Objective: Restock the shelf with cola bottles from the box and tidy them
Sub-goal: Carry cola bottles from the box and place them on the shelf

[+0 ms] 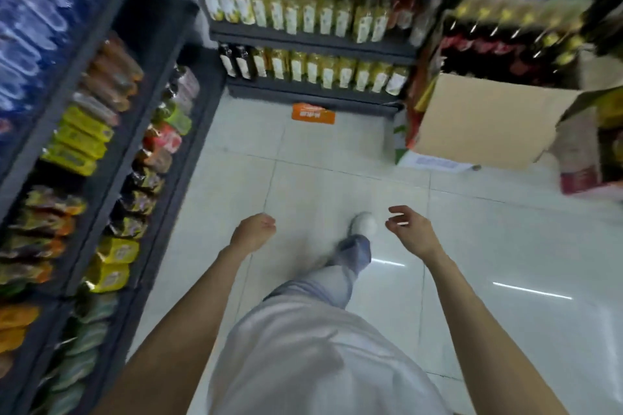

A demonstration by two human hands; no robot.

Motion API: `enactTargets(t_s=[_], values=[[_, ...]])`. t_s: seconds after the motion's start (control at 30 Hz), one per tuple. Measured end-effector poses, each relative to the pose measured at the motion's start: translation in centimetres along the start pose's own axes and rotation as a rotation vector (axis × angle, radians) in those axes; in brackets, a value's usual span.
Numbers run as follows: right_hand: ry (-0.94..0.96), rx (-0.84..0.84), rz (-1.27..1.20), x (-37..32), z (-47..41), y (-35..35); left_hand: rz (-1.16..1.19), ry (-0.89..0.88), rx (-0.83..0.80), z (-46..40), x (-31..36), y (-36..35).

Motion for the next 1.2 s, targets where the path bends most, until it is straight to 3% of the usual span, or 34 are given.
enactTargets(t_s=[0.2,0.47,0.7,1.0,1.2], values=[[-0.137,0.046,-0.045,5.3,-7.9,14.2,-0.088,-0.022,-0.046,-8.0,14.3,-5.6],[-0.144,0.265,-0.106,9.4,-19.1,29.4,-0.133,-0.238,-0.051,-15.0,36.6,-13.7],[-0.214,0.317,-0.176,15.0,-32.9,40.5,-0.234,-0.353,-0.075,-21.2,53.4,-21.5],[-0.188,0.288,-0.124,19.0,-45.2,46.0,-0.328,-0.264,-0.061,-29.9,64.6,-30.1],[-0.202,0.249,-0.128,20.5,-50.8,44.3,-0.159,-0.269,-0.002,-36.3,69.6,-36.0]])
Point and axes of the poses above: each hand's wrist, its own z-axis away from the middle knuckle, its own y-axis out of the back of the hand, x = y × z, the point moved 1 cm from there along -z, towards the middle knuckle, and after that the axes turned 5 degrees about z, right-handed, at the moved point
